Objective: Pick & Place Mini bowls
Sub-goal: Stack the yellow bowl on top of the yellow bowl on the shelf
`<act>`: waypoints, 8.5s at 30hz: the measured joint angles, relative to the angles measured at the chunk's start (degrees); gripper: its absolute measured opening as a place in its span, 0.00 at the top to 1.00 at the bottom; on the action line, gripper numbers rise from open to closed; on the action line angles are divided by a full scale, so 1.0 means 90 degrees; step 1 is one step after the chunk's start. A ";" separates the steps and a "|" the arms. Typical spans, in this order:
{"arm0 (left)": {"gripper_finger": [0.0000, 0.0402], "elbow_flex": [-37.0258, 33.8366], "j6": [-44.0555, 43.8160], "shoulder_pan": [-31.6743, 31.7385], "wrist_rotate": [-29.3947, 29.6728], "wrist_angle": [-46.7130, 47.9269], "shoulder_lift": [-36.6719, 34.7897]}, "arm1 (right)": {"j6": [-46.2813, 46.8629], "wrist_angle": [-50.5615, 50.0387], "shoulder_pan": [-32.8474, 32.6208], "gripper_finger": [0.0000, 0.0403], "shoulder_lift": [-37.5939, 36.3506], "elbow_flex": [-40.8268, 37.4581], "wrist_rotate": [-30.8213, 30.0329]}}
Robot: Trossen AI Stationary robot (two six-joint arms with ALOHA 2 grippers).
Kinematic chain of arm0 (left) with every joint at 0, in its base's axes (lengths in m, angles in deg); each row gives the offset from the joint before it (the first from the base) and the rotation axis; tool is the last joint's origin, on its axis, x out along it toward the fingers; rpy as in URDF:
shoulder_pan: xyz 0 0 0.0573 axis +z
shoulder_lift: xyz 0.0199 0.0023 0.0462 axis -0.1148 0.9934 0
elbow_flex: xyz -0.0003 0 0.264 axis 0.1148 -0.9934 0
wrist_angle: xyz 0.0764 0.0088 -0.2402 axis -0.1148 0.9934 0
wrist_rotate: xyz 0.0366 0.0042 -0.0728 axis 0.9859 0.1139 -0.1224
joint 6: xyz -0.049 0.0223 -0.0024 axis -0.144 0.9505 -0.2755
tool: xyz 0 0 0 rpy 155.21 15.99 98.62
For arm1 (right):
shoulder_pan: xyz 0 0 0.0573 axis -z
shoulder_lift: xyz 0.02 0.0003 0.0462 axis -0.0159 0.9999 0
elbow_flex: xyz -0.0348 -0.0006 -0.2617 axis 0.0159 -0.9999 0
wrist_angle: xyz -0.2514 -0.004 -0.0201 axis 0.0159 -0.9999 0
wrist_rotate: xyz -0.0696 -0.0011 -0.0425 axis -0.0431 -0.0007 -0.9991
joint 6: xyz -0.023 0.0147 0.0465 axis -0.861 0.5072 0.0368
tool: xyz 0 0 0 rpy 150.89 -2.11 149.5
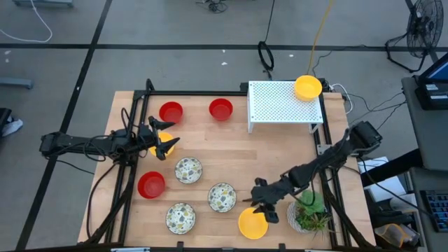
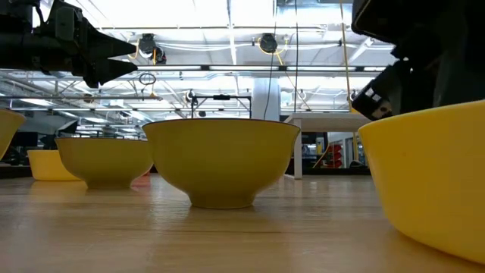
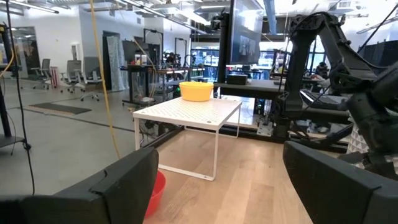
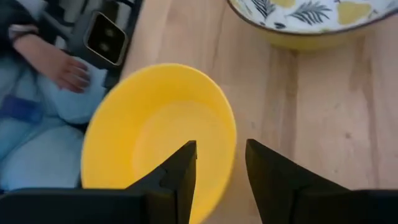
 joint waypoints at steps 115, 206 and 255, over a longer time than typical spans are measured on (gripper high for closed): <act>0.13 -0.0001 -0.0001 0.0000 -0.0001 0.0000 0.0000 | -0.1339 -0.5791 0.8954 1.00 -0.2595 0.2747 -0.5157; 0.13 0.0001 -0.0001 0.0000 -0.0001 0.0001 0.0002 | -0.2167 -0.1611 0.5695 0.75 -0.3238 0.1237 0.1375; 0.13 0.0001 -0.1511 -0.0015 -0.0339 -0.0952 0.0000 | -0.2859 0.4903 0.4385 0.75 -0.3236 -0.2361 0.1365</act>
